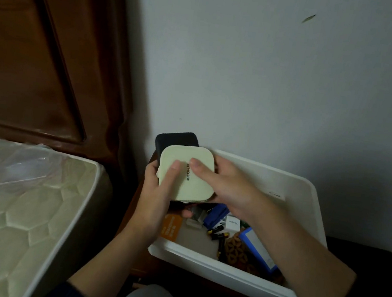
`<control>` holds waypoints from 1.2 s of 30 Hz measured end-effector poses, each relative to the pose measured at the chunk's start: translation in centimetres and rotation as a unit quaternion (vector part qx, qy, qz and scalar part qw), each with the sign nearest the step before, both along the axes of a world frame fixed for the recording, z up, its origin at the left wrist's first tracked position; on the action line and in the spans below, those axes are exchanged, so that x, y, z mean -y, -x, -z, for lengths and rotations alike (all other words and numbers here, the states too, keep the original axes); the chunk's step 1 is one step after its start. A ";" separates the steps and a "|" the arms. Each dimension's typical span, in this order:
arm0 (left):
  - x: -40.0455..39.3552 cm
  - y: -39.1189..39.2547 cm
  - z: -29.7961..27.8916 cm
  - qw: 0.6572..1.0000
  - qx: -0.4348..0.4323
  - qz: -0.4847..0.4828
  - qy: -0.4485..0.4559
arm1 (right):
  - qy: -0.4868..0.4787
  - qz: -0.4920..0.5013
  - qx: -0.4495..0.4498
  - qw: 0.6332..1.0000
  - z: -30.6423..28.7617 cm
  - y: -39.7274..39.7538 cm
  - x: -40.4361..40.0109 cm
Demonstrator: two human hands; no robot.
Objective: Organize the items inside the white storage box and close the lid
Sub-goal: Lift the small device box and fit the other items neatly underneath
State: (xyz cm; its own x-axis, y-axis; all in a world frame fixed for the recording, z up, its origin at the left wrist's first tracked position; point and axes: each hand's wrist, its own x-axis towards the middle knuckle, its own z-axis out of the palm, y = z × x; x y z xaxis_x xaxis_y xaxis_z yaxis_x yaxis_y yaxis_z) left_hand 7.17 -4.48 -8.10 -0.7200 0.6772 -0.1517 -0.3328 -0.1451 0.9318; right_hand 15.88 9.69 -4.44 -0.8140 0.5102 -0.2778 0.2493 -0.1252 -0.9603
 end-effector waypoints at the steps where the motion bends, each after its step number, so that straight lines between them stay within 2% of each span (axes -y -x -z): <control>1: 0.0 -0.1 0.0 1.000 -0.005 -0.005 0.005 | -0.055 0.015 0.013 0.998 0.0 0.2 0.3; 3: 0.0 -0.2 0.1 1.000 -0.010 -0.010 0.019 | -0.140 0.030 0.047 0.989 -0.2 0.2 0.4; 8: -0.9 -0.8 0.6 0.998 -0.038 -0.004 0.044 | -0.245 -0.004 0.133 0.960 0.3 -2.1 -2.1; 11: -1.2 -1.2 0.9 0.995 -0.071 -0.035 0.057 | -0.395 0.083 0.210 0.891 1.8 -4.9 -5.8; 13: -1.2 -1.1 1.1 0.993 -0.083 -0.057 0.060 | -0.439 0.107 0.284 0.845 3.4 -7.0 -8.4; 15: -1.2 -0.8 1.3 0.992 -0.085 -0.076 0.060 | -0.443 0.088 0.335 0.827 5.0 -8.5 -9.7; 17: -1.2 -0.7 1.3 0.992 -0.073 -0.087 0.062 | -0.453 0.058 0.346 0.820 6.4 -9.0 -9.9; 19: -1.1 -0.6 1.3 0.993 -0.049 -0.095 0.059 | -0.494 0.038 0.347 0.797 7.4 -8.9 -9.9; 21: -1.0 -0.6 1.3 0.993 -0.032 -0.097 0.057 | -0.547 0.034 0.368 0.751 7.8 -8.4 -9.8; 24: -1.1 -0.5 1.4 0.994 -0.027 -0.090 0.060 | -0.595 -0.001 0.454 0.663 7.6 -7.6 -9.4; 26: -1.1 -0.5 1.6 0.994 -0.030 -0.085 0.063 | -0.606 -0.020 0.487 0.629 7.4 -7.2 -9.5; 31: -1.2 -0.3 1.9 0.993 -0.021 -0.090 0.078 | -0.611 -0.011 0.475 0.633 6.4 -7.2 -10.1; 36: -1.3 -0.3 1.9 0.992 -0.006 -0.087 0.087 | -0.633 0.064 0.423 0.645 4.2 -9.2 -9.8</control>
State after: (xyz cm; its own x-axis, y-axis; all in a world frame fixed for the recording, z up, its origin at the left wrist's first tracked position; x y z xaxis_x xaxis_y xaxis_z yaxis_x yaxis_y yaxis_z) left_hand 7.44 -3.13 -10.00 -0.8262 0.5070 -0.2455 -0.3052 -0.0365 0.9516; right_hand 25.09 19.49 -8.68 -0.5741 0.8114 0.1102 0.8159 0.5556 0.1600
